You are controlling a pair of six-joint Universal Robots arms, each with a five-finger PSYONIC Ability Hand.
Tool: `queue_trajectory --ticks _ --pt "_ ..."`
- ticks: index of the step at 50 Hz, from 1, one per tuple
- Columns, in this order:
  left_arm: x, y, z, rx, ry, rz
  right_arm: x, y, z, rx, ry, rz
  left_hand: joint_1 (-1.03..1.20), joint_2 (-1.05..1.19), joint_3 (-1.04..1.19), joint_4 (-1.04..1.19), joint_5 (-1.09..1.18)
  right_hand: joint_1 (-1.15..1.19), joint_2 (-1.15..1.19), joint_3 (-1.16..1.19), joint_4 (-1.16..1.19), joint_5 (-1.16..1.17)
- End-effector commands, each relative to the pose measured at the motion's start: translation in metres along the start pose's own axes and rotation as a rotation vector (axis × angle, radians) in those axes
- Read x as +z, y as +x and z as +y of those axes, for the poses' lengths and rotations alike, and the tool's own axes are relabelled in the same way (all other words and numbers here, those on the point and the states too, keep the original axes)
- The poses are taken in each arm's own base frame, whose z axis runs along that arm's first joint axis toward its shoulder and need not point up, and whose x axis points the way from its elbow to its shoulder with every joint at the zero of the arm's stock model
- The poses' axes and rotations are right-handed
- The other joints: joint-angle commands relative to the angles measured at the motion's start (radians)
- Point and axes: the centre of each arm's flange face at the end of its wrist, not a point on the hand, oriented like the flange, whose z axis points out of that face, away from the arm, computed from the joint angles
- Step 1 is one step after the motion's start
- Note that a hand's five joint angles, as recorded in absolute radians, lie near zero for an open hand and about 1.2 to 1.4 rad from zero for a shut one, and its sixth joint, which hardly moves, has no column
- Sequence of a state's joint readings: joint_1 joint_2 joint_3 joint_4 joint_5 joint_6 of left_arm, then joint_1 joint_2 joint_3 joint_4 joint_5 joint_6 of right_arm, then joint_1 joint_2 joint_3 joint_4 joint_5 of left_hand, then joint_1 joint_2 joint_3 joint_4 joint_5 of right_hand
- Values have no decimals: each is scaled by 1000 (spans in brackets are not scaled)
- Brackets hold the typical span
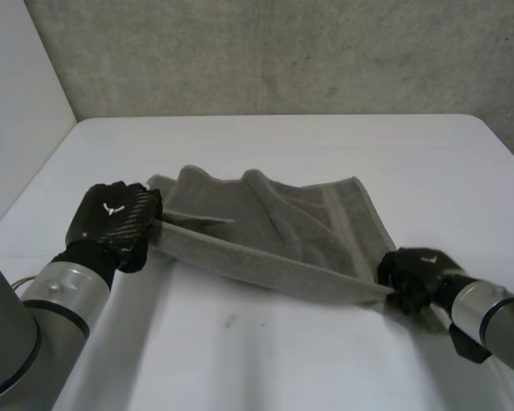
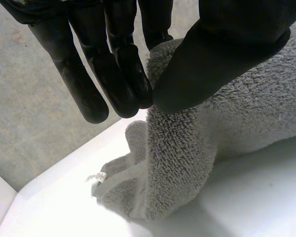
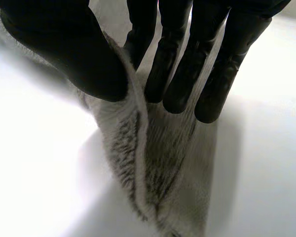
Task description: Fold the towel.
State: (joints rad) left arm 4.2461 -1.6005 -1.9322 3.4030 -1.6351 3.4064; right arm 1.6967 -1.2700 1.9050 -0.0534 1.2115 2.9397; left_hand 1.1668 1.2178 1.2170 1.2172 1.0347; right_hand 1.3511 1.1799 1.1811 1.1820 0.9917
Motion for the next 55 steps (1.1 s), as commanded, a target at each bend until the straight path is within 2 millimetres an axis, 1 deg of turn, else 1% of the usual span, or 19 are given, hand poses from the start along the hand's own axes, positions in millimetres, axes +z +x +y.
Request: queue_trajectory --ticks 1,2,4,5,7,9,10,12,18,22,29,32,38,41,45,46,49,53,55 --pt "-3 -10 -42 -3 130 -29 -32 4 -76 -105 289 1 229 178 179 179 187 45 216 215 214 230" --pt "-3 -10 -42 -3 131 -30 -32 4 -76 -106 290 1 229 178 179 179 187 45 216 215 214 230" --pt "-8 -15 -59 -7 176 -40 -60 1 -116 -165 412 26 229 178 179 179 187 45 216 215 214 230" --pt "-13 -20 -76 -12 219 -53 -60 1 -116 -166 412 26 229 178 179 179 187 45 216 215 214 230" --pt "-18 -25 -94 -17 263 -67 -97 -7 -156 -218 504 34 229 178 179 179 187 45 216 215 214 230" --pt "-24 -31 -111 -22 301 -80 -111 -9 -170 -231 531 42 229 178 179 179 187 45 216 215 214 230" --pt "-34 -39 -137 -26 352 -100 -111 -9 -170 -231 531 42 229 178 179 179 187 45 216 215 214 230" --pt "-40 -45 -153 -29 376 -113 -138 -13 -197 -270 553 56 229 178 179 179 187 45 216 215 214 230" --pt "-45 -59 -173 -30 349 -153 -146 -13 -205 -397 470 92 229 178 179 179 187 45 216 215 214 230" --pt "-30 -58 -157 -19 250 -140 -121 -5 -188 -471 279 82 229 178 179 179 187 45 216 215 214 230" --pt "32 -35 -85 1 -36 -55 -67 2 -156 -451 93 32 229 178 179 179 187 45 216 215 214 230" --pt "61 -27 -56 10 -125 -32 -42 -6 -153 -481 118 19 229 178 179 179 187 45 216 215 214 230" --pt "102 -24 -47 10 -124 -32 5 -10 -173 -502 325 111 229 178 179 179 187 45 216 215 214 230" --pt "124 -29 -70 -2 -29 -57 17 -2 -199 -471 500 185 229 178 179 179 187 45 216 215 214 230" --pt "135 -49 -140 -40 225 -131 16 4 -229 -438 696 252 229 178 179 179 187 45 216 215 214 230" --pt "133 -56 -163 -65 315 -159 9 6 -245 -418 803 280 229 178 179 179 187 45 216 215 214 230" --pt "128 -63 -181 -98 389 -185 -16 8 -273 -388 991 335 229 178 179 179 187 45 216 215 214 230" --pt "97 -83 -221 -225 541 -277 -36 6 -282 -375 1080 337 229 178 179 179 187 45 216 215 214 230" --pt "90 -85 -219 -255 530 -296 -42 3 -278 -378 1065 323 229 178 179 179 187 45 216 215 214 230"
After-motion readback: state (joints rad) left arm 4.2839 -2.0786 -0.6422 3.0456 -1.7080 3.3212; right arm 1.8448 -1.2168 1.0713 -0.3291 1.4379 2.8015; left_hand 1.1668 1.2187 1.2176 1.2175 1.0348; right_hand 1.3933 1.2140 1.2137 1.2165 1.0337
